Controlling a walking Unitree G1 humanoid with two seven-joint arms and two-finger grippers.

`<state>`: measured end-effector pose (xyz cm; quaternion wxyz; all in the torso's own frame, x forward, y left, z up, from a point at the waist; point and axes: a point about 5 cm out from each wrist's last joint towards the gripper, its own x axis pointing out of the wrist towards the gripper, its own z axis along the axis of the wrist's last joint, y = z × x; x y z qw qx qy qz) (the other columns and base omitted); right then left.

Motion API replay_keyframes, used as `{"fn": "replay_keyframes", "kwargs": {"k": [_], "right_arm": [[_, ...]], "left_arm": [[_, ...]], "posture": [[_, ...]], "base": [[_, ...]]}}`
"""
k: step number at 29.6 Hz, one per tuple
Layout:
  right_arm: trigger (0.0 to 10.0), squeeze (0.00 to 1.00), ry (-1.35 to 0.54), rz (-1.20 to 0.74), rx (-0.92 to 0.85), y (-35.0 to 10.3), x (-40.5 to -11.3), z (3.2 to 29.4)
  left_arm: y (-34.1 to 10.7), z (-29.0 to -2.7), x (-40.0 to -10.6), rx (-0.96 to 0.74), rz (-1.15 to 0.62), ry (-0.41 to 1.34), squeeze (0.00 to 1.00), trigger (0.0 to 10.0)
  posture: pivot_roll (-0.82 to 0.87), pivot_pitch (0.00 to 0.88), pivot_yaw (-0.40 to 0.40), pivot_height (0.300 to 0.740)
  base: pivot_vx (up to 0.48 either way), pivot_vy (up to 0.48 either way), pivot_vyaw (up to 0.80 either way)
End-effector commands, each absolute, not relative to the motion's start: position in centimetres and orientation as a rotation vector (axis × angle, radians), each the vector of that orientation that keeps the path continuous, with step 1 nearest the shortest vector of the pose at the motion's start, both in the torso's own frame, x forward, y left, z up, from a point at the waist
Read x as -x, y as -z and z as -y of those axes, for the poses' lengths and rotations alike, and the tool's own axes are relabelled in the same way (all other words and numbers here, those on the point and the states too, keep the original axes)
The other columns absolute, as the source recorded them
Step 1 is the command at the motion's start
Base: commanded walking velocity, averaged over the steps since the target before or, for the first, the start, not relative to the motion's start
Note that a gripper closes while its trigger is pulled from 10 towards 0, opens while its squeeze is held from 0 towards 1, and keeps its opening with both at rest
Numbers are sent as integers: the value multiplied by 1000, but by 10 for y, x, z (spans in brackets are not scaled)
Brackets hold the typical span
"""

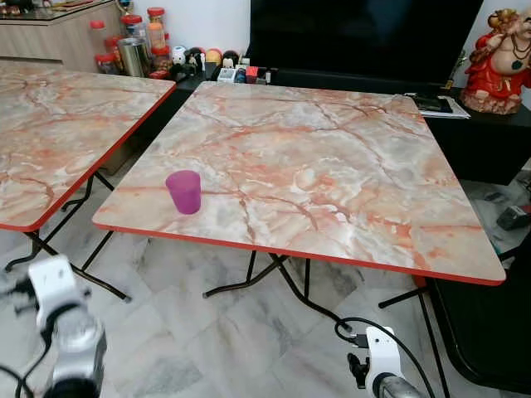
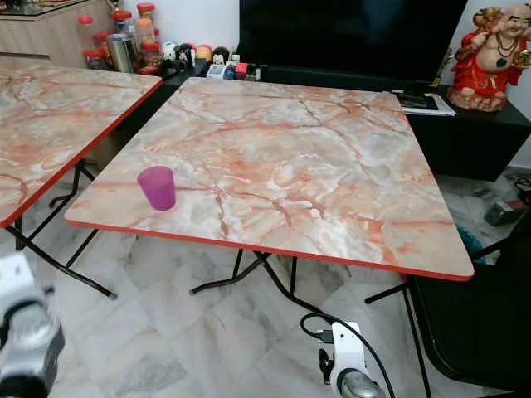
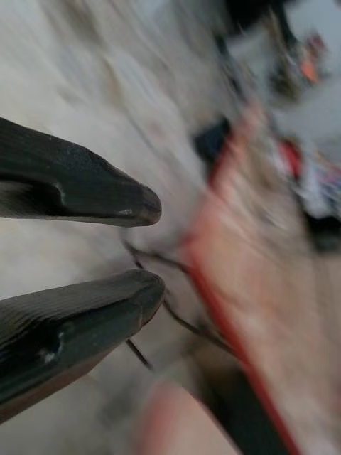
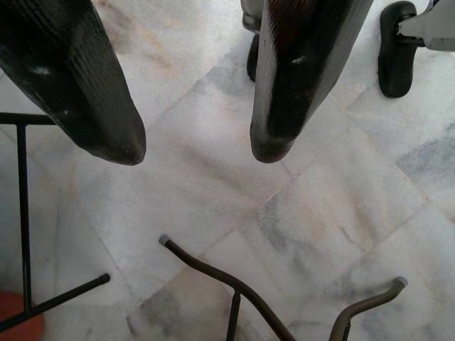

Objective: Setting the table

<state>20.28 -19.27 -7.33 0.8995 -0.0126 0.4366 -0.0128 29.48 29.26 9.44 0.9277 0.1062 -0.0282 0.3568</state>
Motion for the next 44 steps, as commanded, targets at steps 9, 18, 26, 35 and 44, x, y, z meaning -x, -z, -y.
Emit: {"fn": "replay_keyframes", "kwargs": {"k": [9,18,26,35,44], "right_arm": [[10000,0,31,-902,25,73,-204,194],[10000,0,28,-902,23,73,-204,193],[10000,0,24,-901,22,73,-204,192],[10000,0,26,-902,18,73,-204,191],[10000,0,21,-900,19,73,-205,191]], "left_arm": [[-142,-234,-348,19,122,-311,0,10000],[-137,-228,-350,85,56,-267,1000,10000],[-150,-225,-356,-30,24,-139,1000,10000],[-151,-221,-357,-69,-30,-26,1000,10000],[-165,-227,-361,-6,-14,-68,1000,10000]], "posture": [[45,0,-64,740],[45,0,-65,740],[48,0,-64,740],[50,0,-62,740],[54,0,-64,740]], "base": [[0,0,0],[0,0,0],[0,0,0],[0,0,0],[0,0,0]]}}
